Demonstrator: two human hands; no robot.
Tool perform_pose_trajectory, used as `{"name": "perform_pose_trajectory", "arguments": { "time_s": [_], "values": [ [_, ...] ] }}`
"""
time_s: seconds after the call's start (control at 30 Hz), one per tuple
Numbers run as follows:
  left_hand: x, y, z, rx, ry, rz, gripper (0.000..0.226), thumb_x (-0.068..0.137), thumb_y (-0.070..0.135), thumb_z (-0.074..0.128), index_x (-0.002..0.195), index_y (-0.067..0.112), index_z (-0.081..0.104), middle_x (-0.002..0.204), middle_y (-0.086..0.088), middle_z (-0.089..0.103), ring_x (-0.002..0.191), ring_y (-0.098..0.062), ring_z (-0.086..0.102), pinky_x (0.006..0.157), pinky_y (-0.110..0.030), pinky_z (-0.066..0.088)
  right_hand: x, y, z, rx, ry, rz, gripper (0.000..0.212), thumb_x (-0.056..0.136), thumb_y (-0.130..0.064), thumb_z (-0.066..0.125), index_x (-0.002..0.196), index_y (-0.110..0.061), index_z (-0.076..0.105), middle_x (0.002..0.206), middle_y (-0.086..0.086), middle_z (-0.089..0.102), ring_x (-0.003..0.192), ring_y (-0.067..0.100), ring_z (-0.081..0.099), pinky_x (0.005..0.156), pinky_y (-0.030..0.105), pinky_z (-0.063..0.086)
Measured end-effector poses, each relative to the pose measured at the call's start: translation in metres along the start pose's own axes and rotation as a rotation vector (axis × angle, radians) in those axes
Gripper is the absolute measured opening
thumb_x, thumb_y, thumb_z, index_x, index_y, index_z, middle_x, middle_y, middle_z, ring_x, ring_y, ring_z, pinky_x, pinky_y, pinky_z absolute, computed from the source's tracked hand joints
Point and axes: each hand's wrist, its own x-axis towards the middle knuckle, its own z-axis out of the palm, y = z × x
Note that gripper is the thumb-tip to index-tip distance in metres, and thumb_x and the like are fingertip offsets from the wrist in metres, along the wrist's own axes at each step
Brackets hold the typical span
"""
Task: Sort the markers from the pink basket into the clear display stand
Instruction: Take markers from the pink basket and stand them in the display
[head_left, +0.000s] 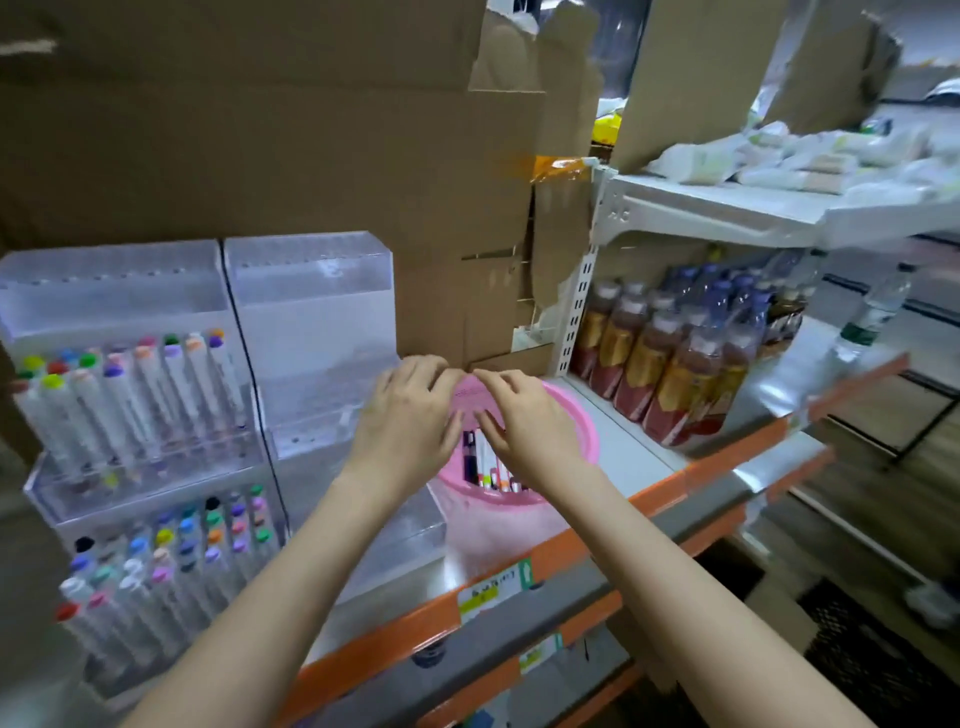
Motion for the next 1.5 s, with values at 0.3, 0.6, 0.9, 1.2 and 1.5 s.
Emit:
{"name": "perform_pose_trajectory", "arguments": {
  "time_s": [0.3,0.6,0.9,1.2,1.5],
  "values": [
    [0.018,0.038,0.085,0.032,-0.468,-0.175,0.033,0.087,0.026,0.053,0.118,0.013,0.054,0.117,-0.007,0.054,0.112,-0.027,0.048,0.089,-0.036,0.039,-0.002,0.075,0.026,-0.092,-0.293,0.053,0.038,0.099,-0.027,0.042,0.135,-0.014,0.046,0.124,0.010,0.055,0.114,0.032,0.051,0.087,0.041,0.046],
    [0.029,0.035,0.129,-0.114,-0.675,-0.455,0.014,0.092,0.020,0.054,0.096,0.009,0.062,0.092,-0.005,0.063,0.082,-0.022,0.057,0.066,-0.027,0.036,0.024,0.104,0.064,-0.147,-0.547,0.051,0.040,0.086,0.002,0.054,0.125,-0.007,0.054,0.119,0.015,0.058,0.107,0.034,0.058,0.080,0.039,0.048],
    [0.036,0.039,0.150,-0.265,-0.536,-0.702,0.018,0.081,0.018,0.071,0.078,0.007,0.058,0.071,-0.007,0.058,0.074,-0.025,0.060,0.058,-0.028,0.036,0.028,0.113,0.077,-0.084,-0.563,0.177,0.022,0.090,0.001,0.049,0.109,-0.003,0.060,0.108,0.015,0.064,0.098,0.033,0.062,0.073,0.037,0.048],
    [0.037,0.037,0.146,-0.354,-0.576,-0.829,0.029,0.069,0.017,0.081,0.083,0.013,0.056,0.073,0.001,0.059,0.071,-0.015,0.058,0.055,-0.026,0.042,0.030,0.114,0.074,-0.029,-0.556,0.245,0.008,0.089,-0.006,0.055,0.094,-0.012,0.056,0.094,0.009,0.060,0.080,0.027,0.055,0.066,0.032,0.043],
    [0.038,0.039,0.147,-0.345,-0.549,-0.829,0.021,0.076,0.009,0.072,0.070,0.017,0.053,0.067,0.001,0.058,0.069,-0.016,0.062,0.053,-0.024,0.045,0.032,0.116,0.073,-0.021,-0.606,0.262,0.029,0.079,-0.015,0.072,0.074,-0.013,0.043,0.068,0.001,0.042,0.074,0.024,0.050,0.044,0.026,0.026]
  ]
}}
